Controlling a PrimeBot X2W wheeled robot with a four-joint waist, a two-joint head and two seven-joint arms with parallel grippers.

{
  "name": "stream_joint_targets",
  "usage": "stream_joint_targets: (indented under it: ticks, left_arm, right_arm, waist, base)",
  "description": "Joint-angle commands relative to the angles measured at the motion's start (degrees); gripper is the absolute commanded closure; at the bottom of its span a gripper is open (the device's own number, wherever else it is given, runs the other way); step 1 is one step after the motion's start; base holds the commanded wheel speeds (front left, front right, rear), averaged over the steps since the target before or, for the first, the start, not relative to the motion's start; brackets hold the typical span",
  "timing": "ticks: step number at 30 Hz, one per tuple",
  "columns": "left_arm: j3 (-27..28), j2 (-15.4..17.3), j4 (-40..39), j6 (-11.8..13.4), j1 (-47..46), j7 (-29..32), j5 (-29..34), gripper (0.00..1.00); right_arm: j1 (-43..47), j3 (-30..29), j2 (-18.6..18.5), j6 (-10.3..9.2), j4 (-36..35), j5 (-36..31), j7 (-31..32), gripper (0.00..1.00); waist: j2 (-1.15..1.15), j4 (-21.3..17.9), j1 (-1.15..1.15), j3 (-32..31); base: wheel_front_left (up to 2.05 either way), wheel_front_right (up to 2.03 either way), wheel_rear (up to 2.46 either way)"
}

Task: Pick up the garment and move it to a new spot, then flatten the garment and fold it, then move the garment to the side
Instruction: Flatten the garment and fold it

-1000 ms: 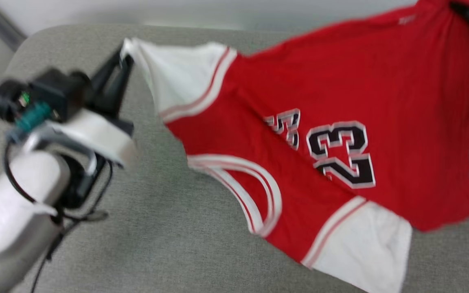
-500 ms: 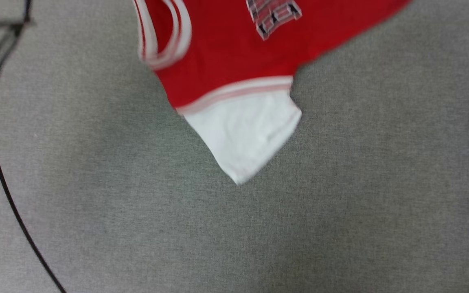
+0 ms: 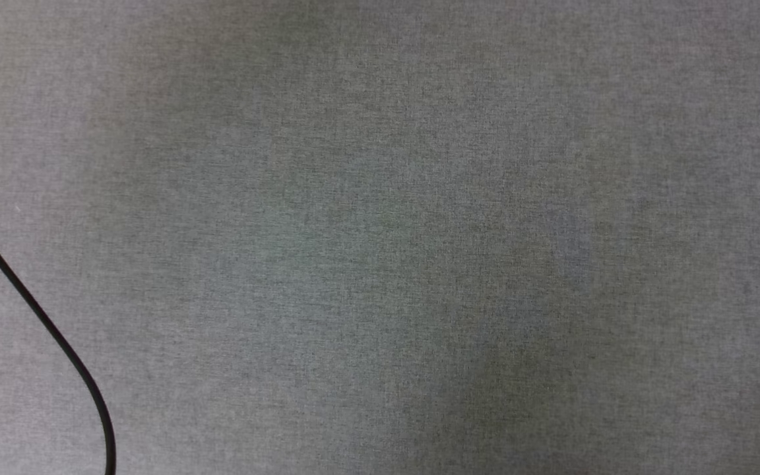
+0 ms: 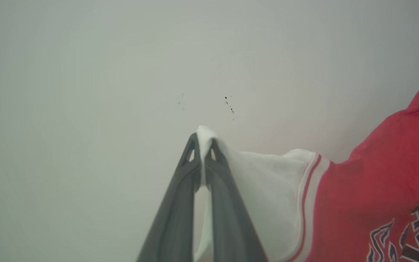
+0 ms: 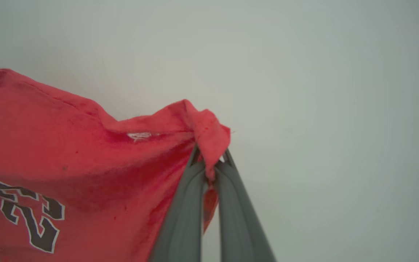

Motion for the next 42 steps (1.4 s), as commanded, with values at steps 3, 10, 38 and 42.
stream_joint_targets:
  ticks: [3,10,38,42]
  left_arm:
    - [-1.0,-1.0,3.3,-0.9,1.0,-1.3,-0.2,1.0]
    - [-3.3,-3.0,9.9,-2.2,7.4,-5.2,-1.5,1.0]
    - [-10.9,1.8,-11.3,9.0,75.6,-11.9,-9.0,1.0]
    - [-12.0,4.2,-16.4,11.9,84.9,-10.7,-10.9,1.0]
  right_arm:
    - [1.0,1.8,1.0,-0.04,3.3,1.0,-1.7,1.0]
    - [7.2,6.5,2.2,-0.04,9.0,4.1,-6.5,1.0]
    - [59.7,22.4,-7.9,-0.04,1.3,25.3,-18.0,1.0]
    - [68.0,21.9,-10.4,-0.04,-2.4,27.1,-18.0,1.0]
  waist:
    - [0.0,-0.3,0.0,0.6]
    - [0.0,-0.6,0.0,2.1]
    - [0.0,0.0,0.0,-19.6]
    - [0.0,0.1,0.0,-23.4]
  base:
    - [0.0,0.0,0.0]
    - [0.0,0.0,0.0]
    - [0.0,0.0,0.0]
    - [0.0,0.0,0.0]
